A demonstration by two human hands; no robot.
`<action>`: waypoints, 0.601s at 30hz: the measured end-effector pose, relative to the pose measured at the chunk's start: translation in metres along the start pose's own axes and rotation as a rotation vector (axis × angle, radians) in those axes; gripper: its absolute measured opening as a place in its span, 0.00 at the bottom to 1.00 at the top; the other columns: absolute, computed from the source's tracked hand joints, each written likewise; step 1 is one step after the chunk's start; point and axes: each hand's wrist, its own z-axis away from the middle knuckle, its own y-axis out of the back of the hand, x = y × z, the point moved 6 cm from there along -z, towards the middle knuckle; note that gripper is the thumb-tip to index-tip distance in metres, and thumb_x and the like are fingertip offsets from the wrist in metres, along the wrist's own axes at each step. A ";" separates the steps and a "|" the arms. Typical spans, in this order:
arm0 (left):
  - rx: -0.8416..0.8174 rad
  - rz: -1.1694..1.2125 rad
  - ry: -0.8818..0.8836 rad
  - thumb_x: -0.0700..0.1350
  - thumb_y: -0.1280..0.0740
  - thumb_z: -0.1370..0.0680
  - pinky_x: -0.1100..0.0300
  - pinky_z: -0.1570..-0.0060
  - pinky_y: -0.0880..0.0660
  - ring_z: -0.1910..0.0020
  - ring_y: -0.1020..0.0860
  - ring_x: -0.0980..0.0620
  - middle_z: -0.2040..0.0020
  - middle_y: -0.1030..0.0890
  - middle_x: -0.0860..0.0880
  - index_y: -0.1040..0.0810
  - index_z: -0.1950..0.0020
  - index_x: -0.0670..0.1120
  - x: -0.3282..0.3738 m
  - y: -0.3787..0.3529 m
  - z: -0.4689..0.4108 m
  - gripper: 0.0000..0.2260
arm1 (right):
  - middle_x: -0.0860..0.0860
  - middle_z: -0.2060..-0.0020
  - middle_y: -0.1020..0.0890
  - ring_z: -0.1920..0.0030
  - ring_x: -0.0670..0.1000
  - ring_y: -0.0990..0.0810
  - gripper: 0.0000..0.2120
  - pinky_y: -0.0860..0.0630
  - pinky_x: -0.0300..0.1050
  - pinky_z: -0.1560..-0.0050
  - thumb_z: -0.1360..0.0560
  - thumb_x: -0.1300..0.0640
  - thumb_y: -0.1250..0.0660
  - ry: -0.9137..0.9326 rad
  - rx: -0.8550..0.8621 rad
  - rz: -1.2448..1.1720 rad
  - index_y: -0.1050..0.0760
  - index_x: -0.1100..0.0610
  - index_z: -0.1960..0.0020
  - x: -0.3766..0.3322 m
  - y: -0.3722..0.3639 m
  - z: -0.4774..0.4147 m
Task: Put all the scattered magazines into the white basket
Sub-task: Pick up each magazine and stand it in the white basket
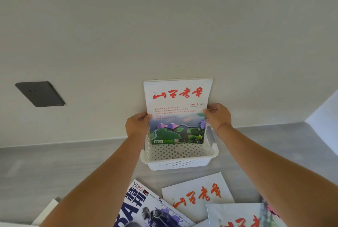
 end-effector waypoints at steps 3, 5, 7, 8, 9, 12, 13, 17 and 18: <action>0.026 -0.004 0.009 0.46 0.30 0.26 0.56 0.49 0.22 0.55 0.19 0.46 0.49 0.16 0.47 0.17 0.45 0.47 0.006 0.003 -0.006 0.11 | 0.54 0.52 0.16 0.53 0.56 0.18 0.09 0.22 0.53 0.46 0.28 0.55 0.32 -0.004 0.004 0.028 0.22 0.58 0.49 -0.012 -0.003 -0.003; 0.030 0.024 0.030 0.46 0.30 0.27 0.56 0.50 0.22 0.55 0.18 0.46 0.50 0.15 0.47 0.17 0.45 0.47 0.000 0.003 0.001 0.11 | 0.55 0.53 0.15 0.53 0.57 0.18 0.08 0.22 0.54 0.46 0.27 0.55 0.32 0.001 -0.016 0.029 0.20 0.58 0.51 -0.010 0.002 0.004; -0.008 -0.010 0.059 0.46 0.29 0.27 0.57 0.51 0.22 0.56 0.18 0.47 0.50 0.15 0.46 0.17 0.46 0.47 -0.013 -0.003 0.017 0.11 | 0.56 0.53 0.15 0.53 0.57 0.17 0.08 0.22 0.55 0.46 0.27 0.55 0.33 -0.024 -0.007 0.085 0.19 0.58 0.51 0.004 0.016 0.017; -0.035 -0.043 0.078 0.46 0.29 0.27 0.56 0.51 0.21 0.56 0.18 0.46 0.50 0.15 0.46 0.17 0.46 0.46 -0.024 -0.008 0.035 0.10 | 0.56 0.54 0.15 0.53 0.57 0.17 0.08 0.22 0.55 0.46 0.27 0.55 0.33 -0.044 -0.012 0.110 0.19 0.58 0.51 0.019 0.028 0.032; -0.049 -0.029 0.082 0.46 0.29 0.27 0.56 0.50 0.21 0.55 0.18 0.46 0.50 0.15 0.46 0.17 0.46 0.46 -0.028 -0.009 0.036 0.10 | 0.57 0.54 0.15 0.54 0.57 0.18 0.08 0.22 0.54 0.46 0.27 0.55 0.33 -0.036 -0.022 0.106 0.19 0.58 0.52 0.023 0.027 0.032; -0.035 -0.037 0.070 0.47 0.30 0.27 0.55 0.46 0.23 0.52 0.20 0.47 0.46 0.17 0.46 0.19 0.43 0.46 -0.021 -0.005 0.039 0.14 | 0.57 0.50 0.16 0.53 0.55 0.20 0.10 0.24 0.48 0.47 0.26 0.55 0.34 -0.004 -0.055 0.115 0.20 0.59 0.49 0.019 0.028 0.033; -0.028 -0.042 0.052 0.48 0.30 0.27 0.55 0.44 0.24 0.49 0.20 0.47 0.43 0.18 0.46 0.21 0.40 0.45 -0.015 -0.003 0.038 0.16 | 0.57 0.48 0.17 0.50 0.55 0.21 0.12 0.26 0.46 0.46 0.26 0.54 0.34 0.004 -0.054 0.115 0.21 0.59 0.46 0.015 0.029 0.032; 0.097 -0.141 -0.118 0.48 0.31 0.26 0.53 0.40 0.29 0.39 0.26 0.46 0.36 0.25 0.45 0.30 0.33 0.44 -0.007 0.018 0.059 0.23 | 0.54 0.40 0.22 0.42 0.53 0.24 0.18 0.31 0.42 0.47 0.26 0.52 0.35 0.061 -0.013 0.099 0.27 0.57 0.39 0.017 0.040 0.046; 0.137 -0.134 -0.169 0.47 0.31 0.26 0.53 0.40 0.29 0.39 0.26 0.46 0.36 0.26 0.45 0.30 0.33 0.45 -0.010 0.024 0.071 0.23 | 0.53 0.40 0.23 0.42 0.52 0.24 0.17 0.31 0.41 0.46 0.26 0.53 0.35 0.090 -0.005 0.095 0.27 0.57 0.39 0.022 0.045 0.056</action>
